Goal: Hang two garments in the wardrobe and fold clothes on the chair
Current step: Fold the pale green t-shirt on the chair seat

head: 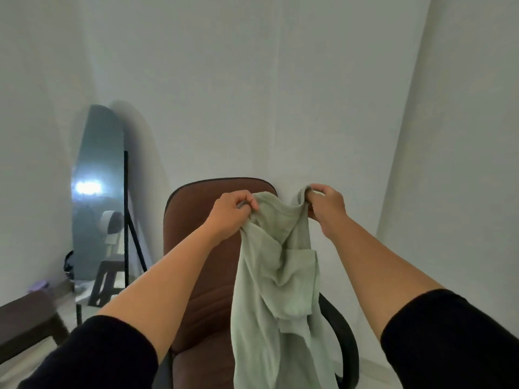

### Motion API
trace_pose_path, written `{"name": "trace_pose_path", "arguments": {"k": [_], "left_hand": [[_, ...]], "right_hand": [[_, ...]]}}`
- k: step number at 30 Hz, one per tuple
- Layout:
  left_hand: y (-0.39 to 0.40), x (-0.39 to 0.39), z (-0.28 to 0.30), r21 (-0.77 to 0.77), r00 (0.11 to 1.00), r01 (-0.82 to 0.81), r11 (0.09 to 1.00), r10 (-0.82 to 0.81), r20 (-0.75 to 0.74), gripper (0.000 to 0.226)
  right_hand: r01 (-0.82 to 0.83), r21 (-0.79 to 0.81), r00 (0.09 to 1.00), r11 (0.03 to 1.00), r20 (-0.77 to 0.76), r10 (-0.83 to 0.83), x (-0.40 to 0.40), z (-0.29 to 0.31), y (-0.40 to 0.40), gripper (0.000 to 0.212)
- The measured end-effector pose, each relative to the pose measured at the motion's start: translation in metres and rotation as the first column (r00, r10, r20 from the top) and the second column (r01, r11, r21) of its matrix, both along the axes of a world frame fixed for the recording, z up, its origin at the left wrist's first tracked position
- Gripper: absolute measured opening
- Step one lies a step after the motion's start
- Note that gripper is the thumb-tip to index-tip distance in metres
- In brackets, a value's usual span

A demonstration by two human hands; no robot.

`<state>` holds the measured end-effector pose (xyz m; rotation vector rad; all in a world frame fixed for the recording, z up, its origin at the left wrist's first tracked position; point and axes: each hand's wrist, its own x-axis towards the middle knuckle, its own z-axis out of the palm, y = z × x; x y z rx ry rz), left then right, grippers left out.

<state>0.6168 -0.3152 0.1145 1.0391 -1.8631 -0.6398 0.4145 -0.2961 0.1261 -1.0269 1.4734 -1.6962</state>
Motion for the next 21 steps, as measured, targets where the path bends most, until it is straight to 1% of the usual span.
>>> {"name": "trace_pose_path", "arguments": {"k": [2, 4, 6, 8, 12, 14, 17, 19, 21], "left_hand": [[0.004, -0.005, 0.008, -0.008, 1.000, 0.016, 1.000, -0.015, 0.027, 0.028], [0.007, -0.009, 0.009, -0.028, 0.997, -0.002, 1.000, 0.004, 0.078, 0.015], [0.005, -0.011, 0.005, -0.050, 0.994, -0.054, 0.997, 0.058, 0.094, 0.006], [-0.001, -0.009, -0.001, -0.071, 0.985, -0.143, 0.987, 0.149, 0.088, 0.003], [-0.015, 0.002, -0.009, -0.106, 0.928, -0.368, 0.924, 0.371, 0.010, 0.016], [-0.019, 0.007, -0.006, -0.100, 0.907, -0.421, 0.902, 0.422, -0.014, 0.021], [-0.021, 0.015, 0.005, -0.099, 0.875, -0.483, 0.870, 0.476, -0.088, 0.025], [-0.022, 0.021, 0.014, -0.099, 0.846, -0.531, 0.842, 0.517, -0.132, 0.027], [-0.023, 0.025, 0.024, -0.098, 0.815, -0.574, 0.813, 0.556, -0.164, 0.031]], "right_hand": [[-0.080, -0.055, 0.994, 0.995, 0.076, 0.084, 0.008, 0.013, 0.001, 0.031], [-0.108, -0.095, 0.986, 0.990, 0.119, 0.119, 0.011, 0.023, 0.000, 0.032], [-0.093, -0.124, 0.984, 0.988, 0.141, 0.110, 0.010, 0.032, -0.002, 0.028], [-0.066, -0.140, 0.987, 0.988, 0.137, 0.085, 0.007, 0.038, -0.005, 0.025], [-0.062, -0.091, 0.996, 0.994, 0.054, 0.067, -0.002, 0.039, -0.011, 0.030], [-0.058, -0.061, 0.998, 0.996, 0.005, 0.058, -0.003, 0.036, -0.012, 0.027], [-0.040, -0.050, 0.985, 0.998, -0.167, 0.031, -0.008, 0.031, -0.013, 0.022], [-0.089, -0.044, 0.959, 0.995, -0.274, 0.074, -0.013, 0.026, -0.009, 0.020], [-0.194, -0.020, 0.922, 0.981, -0.346, 0.175, -0.019, 0.019, -0.005, 0.019]]}}
